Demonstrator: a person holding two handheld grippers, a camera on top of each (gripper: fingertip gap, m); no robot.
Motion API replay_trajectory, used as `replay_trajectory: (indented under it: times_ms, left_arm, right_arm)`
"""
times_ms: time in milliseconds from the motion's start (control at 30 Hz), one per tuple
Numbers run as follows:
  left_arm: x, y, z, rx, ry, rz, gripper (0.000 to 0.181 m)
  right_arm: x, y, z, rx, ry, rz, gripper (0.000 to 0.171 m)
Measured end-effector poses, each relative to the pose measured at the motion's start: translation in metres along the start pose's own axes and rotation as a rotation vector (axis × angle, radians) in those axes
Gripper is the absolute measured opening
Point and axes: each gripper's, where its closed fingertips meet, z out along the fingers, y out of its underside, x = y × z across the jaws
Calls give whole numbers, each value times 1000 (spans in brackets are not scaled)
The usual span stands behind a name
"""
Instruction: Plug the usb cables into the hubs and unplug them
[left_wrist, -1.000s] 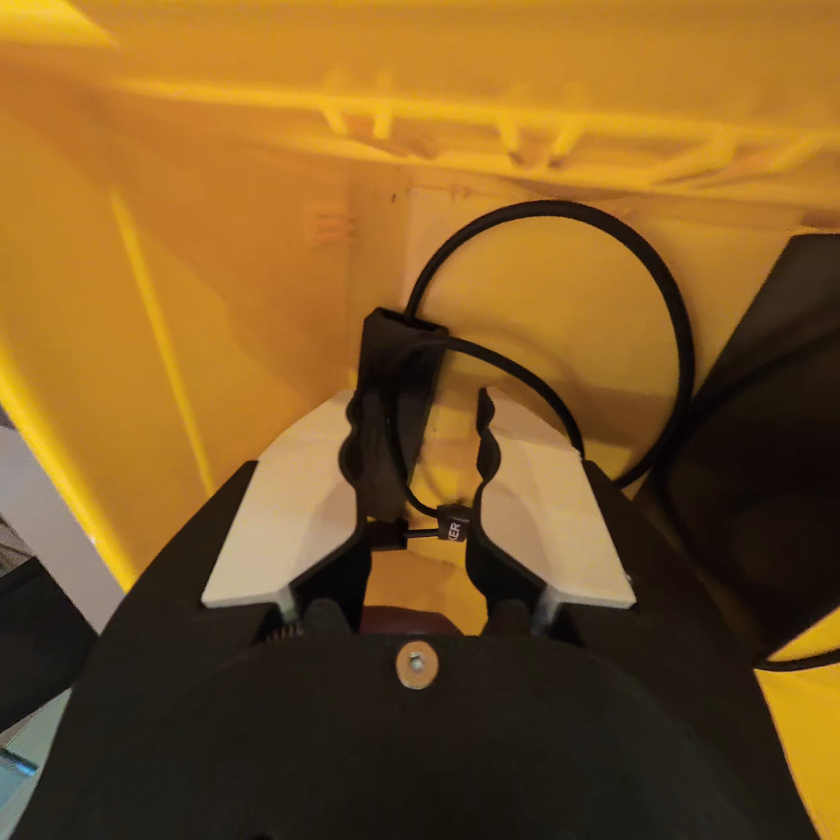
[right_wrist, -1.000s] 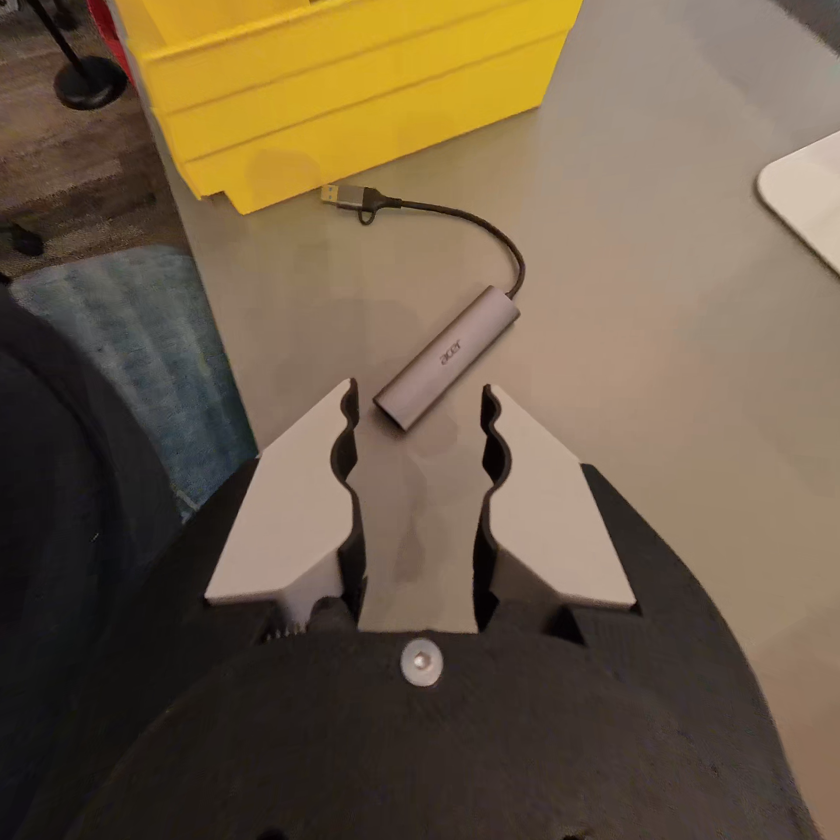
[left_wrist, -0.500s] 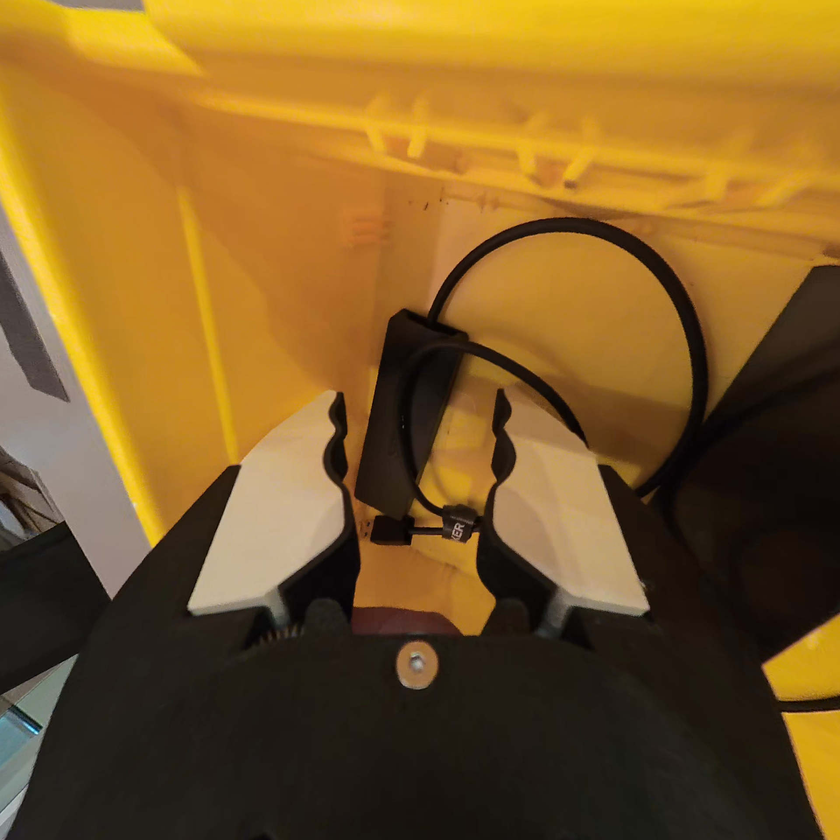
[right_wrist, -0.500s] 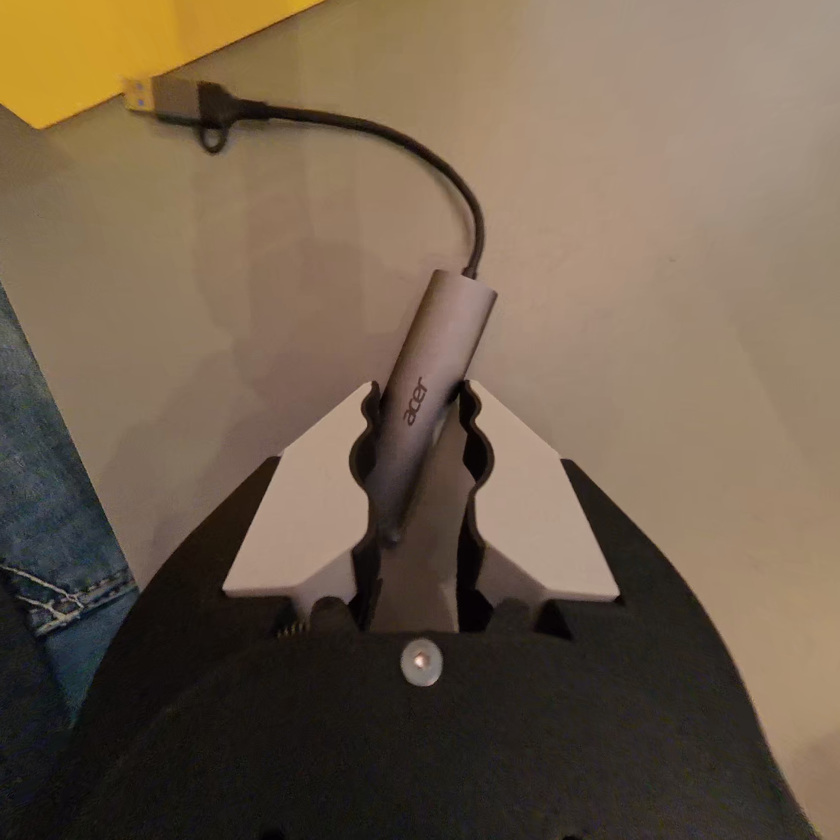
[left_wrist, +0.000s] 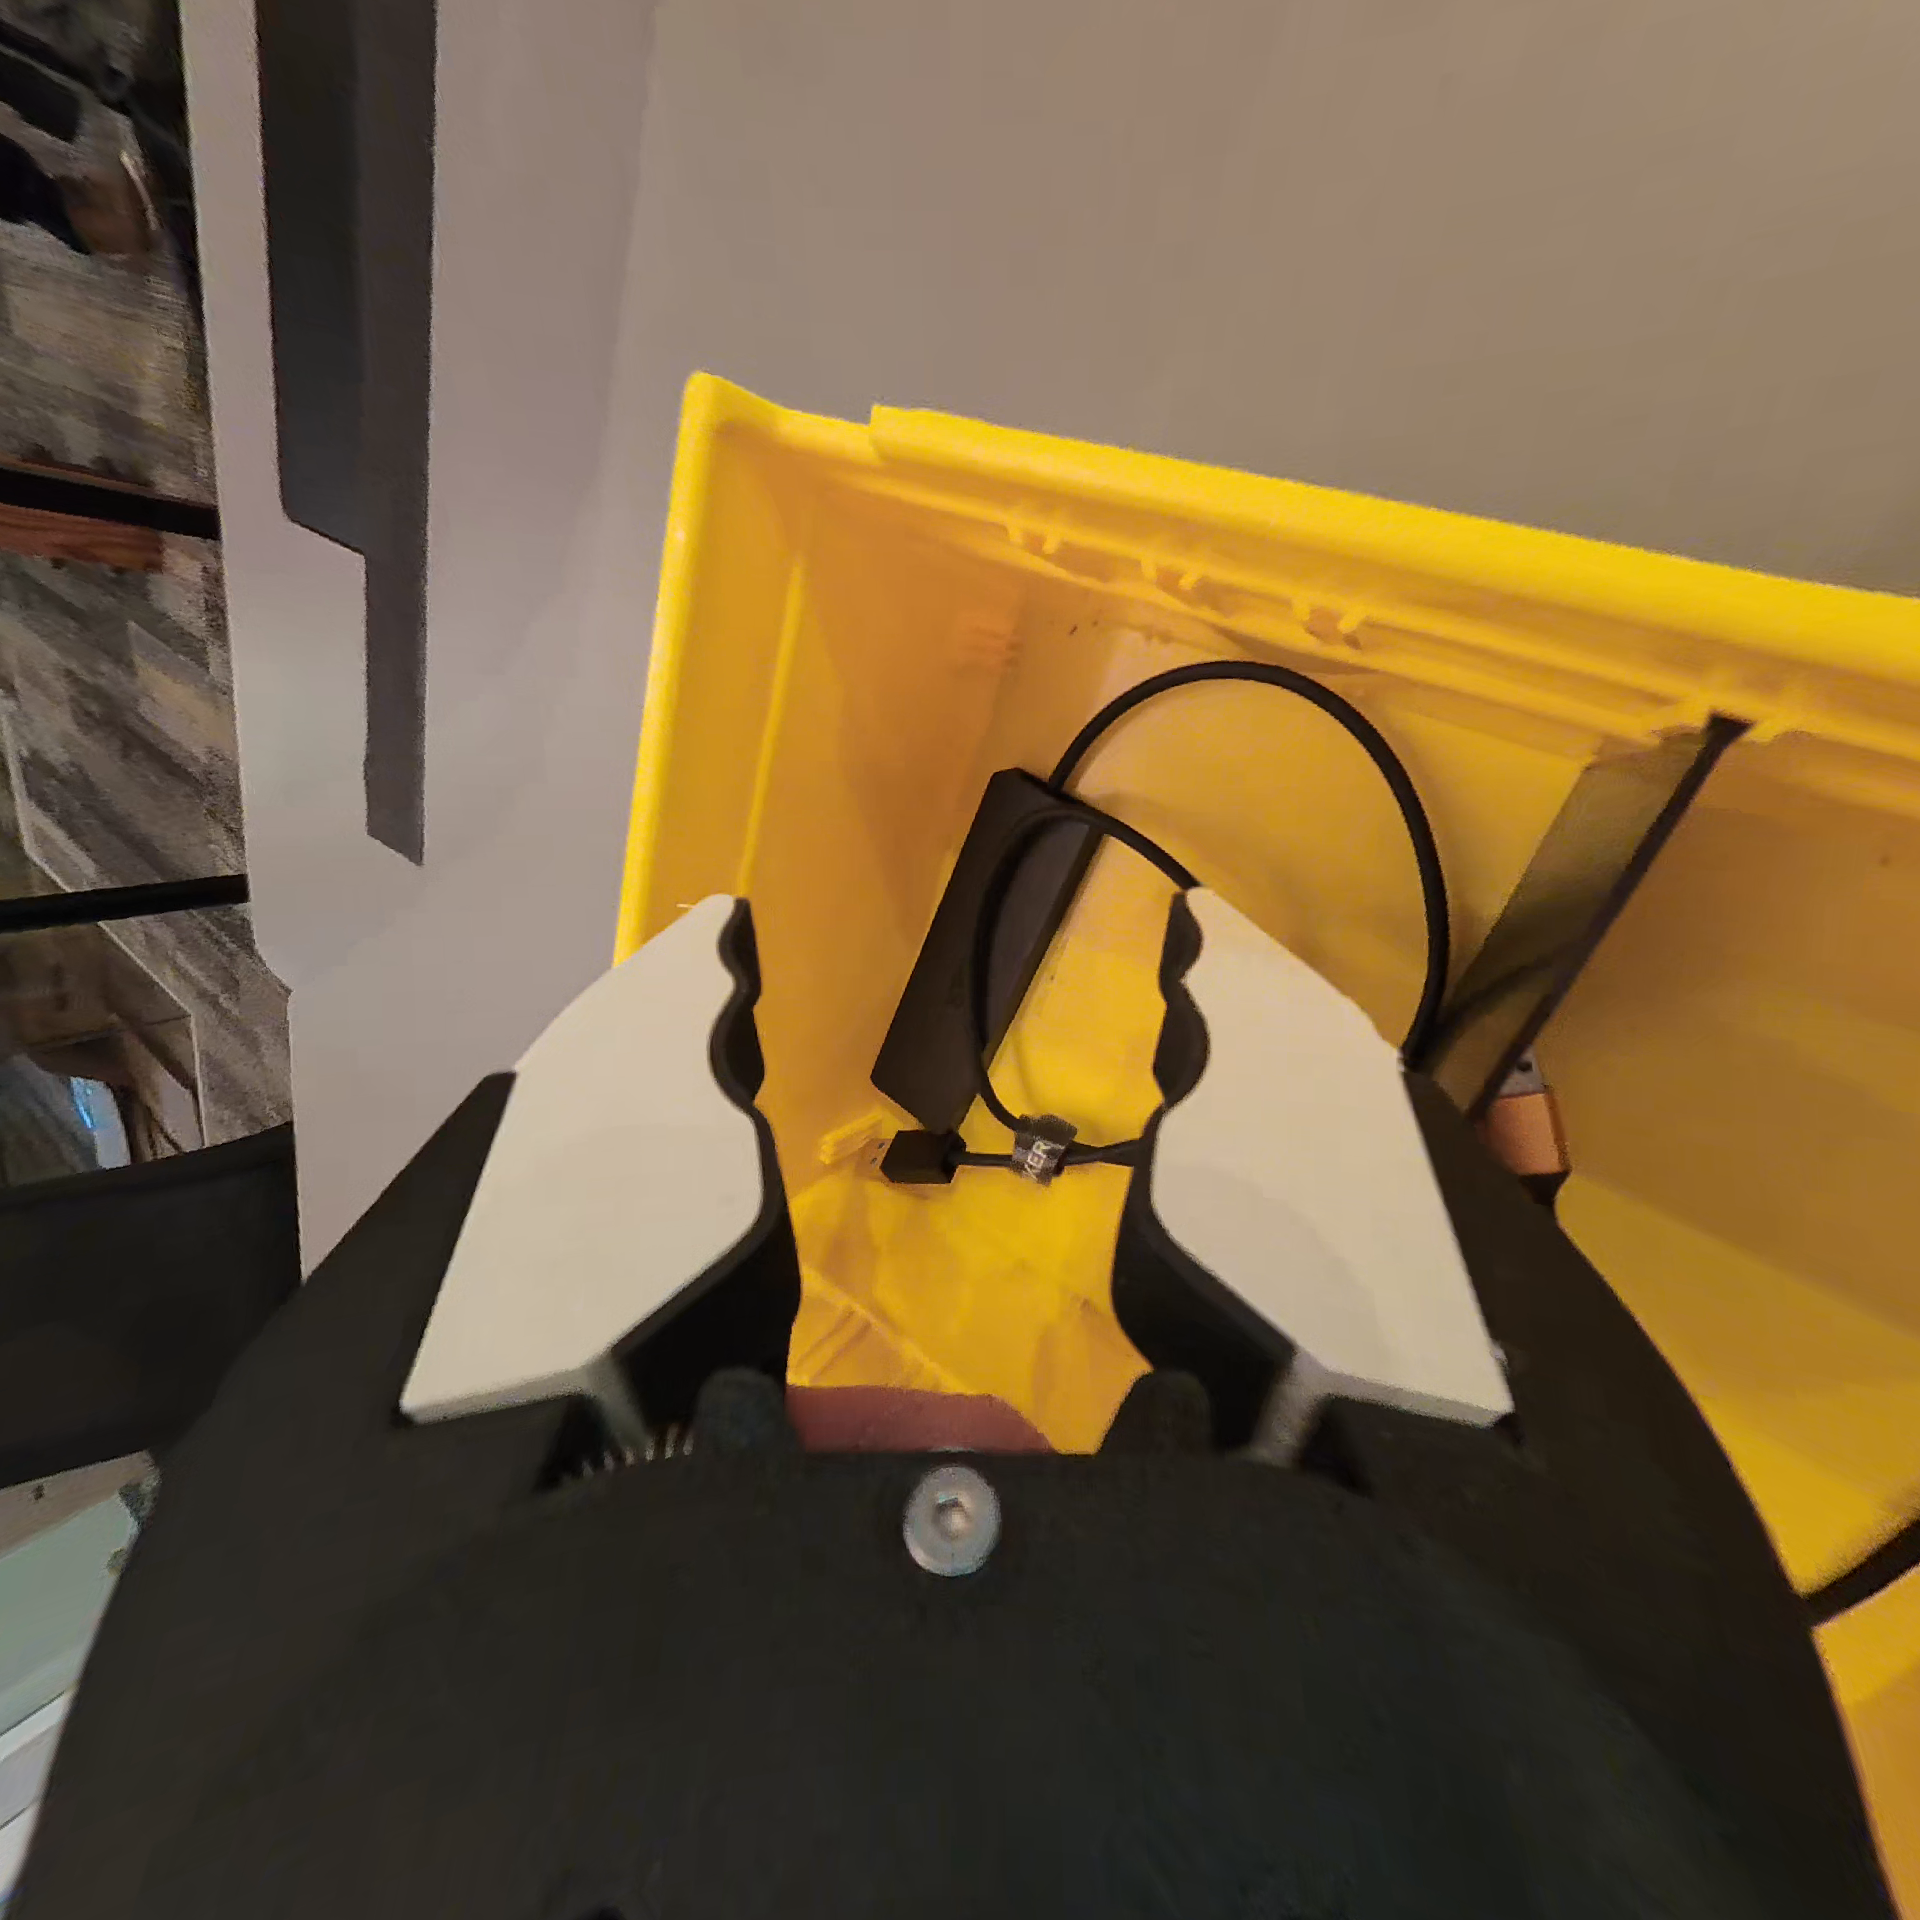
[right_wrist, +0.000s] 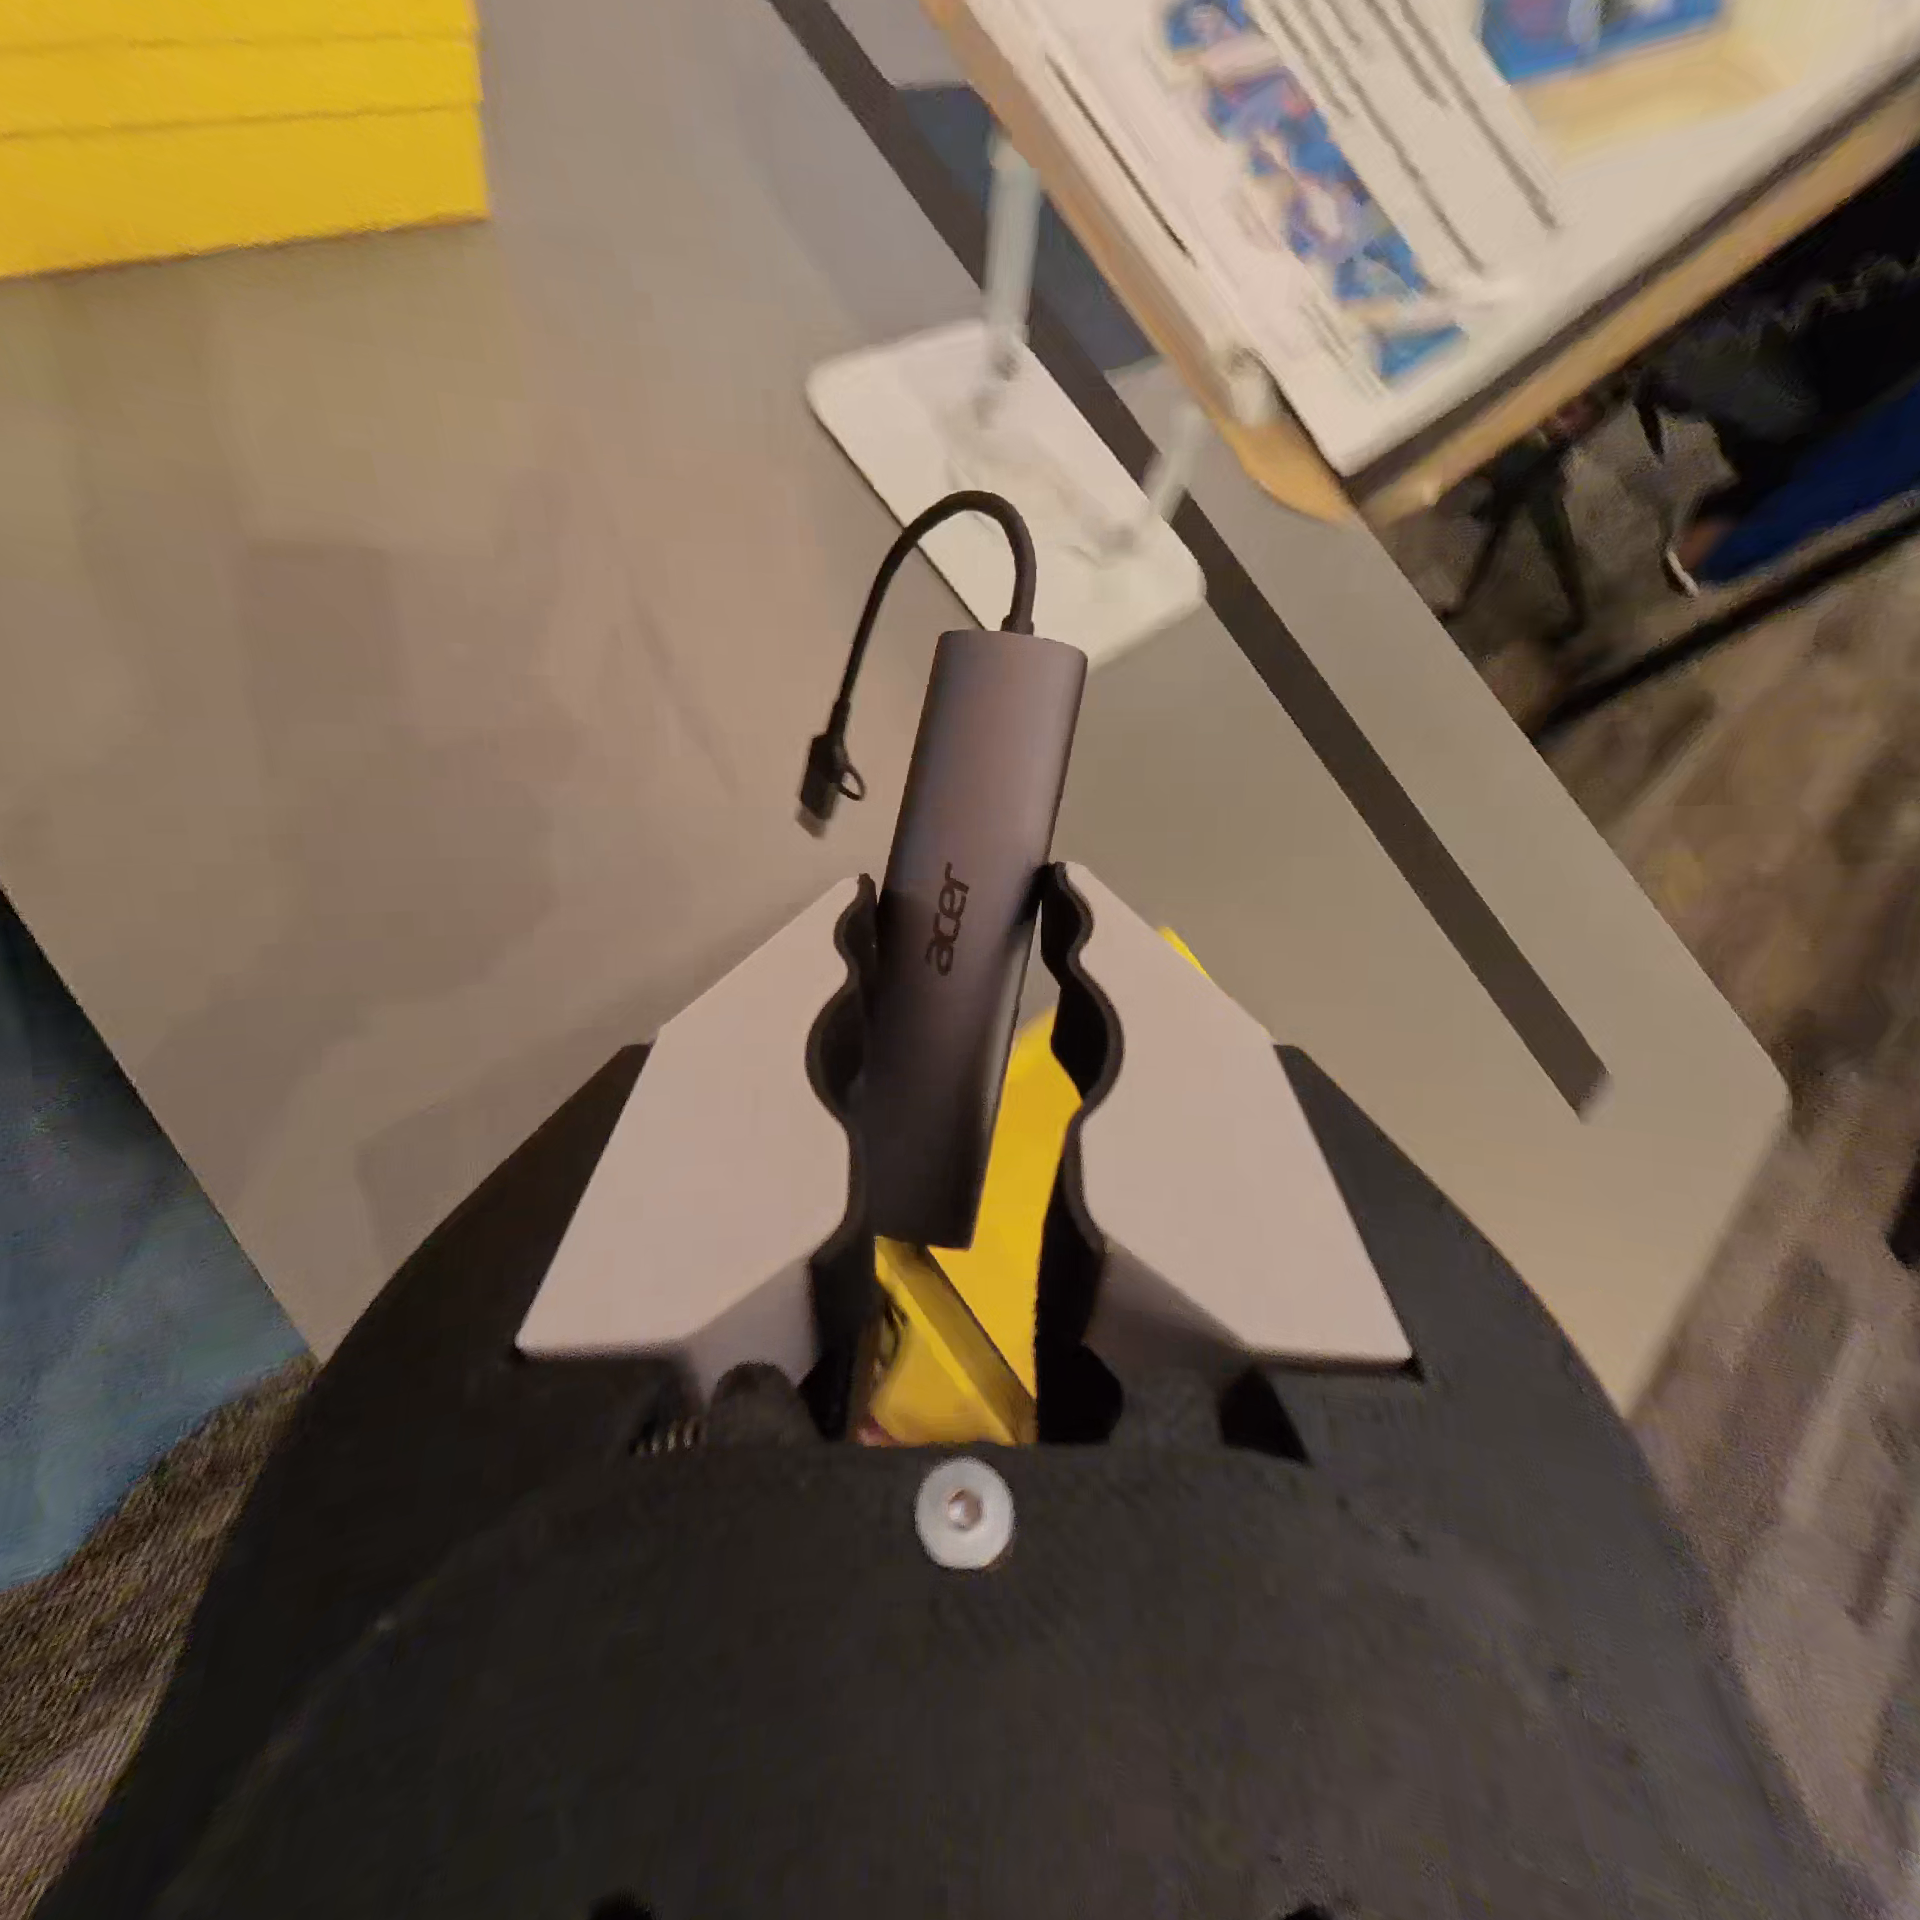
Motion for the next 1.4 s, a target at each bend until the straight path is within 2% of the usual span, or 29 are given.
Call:
replay_trajectory:
  times_ms: [100,233,333,467,533,700,833,900,967,1067,1200,1267,1400]
  left_arm:
    - [-1,-1,-7,4,-37,-18,75]
    - [1,4,-3,-15,-36,-38,75]
    - [1,9,3,-47,-40,-36,75]
    - [0,14,7,-76,-35,-40,74]
    - [0,16,9,-92,-35,-37,74]
    - [-2,23,15,-136,-27,-27,73]
    - [-1,26,20,-152,-14,-25,73]
    - [0,27,22,-160,-7,-17,71]
    - [-1,30,24,-167,-4,-22,71]
    - [-4,34,29,-164,20,-36,70]
    - [-2,39,41,-187,97,1,64]
    - [0,42,48,-212,133,28,53]
    - [9,54,60,-290,232,54,49]
  right_arm:
    - [57,43,-40,-110,86,-21,30]
    - [95,110,-48,-259,67,-36,30]
    - [111,148,-34,-323,57,18,30]
    - [116,207,-7,-553,40,-38,28]
    - [115,222,9,-613,29,-39,28]
    - [107,258,39,-887,-5,-139,29]
    - [95,281,56,-991,-75,-17,29]
    - [98,280,61,-978,-72,39,28]
    - [101,275,60,-956,-59,60,40]
    - [106,254,50,-876,-16,77,48]
    - [106,212,31,-746,75,76,45]
    - [94,188,26,-667,84,62,43]
    - [66,140,16,-542,119,1,40]
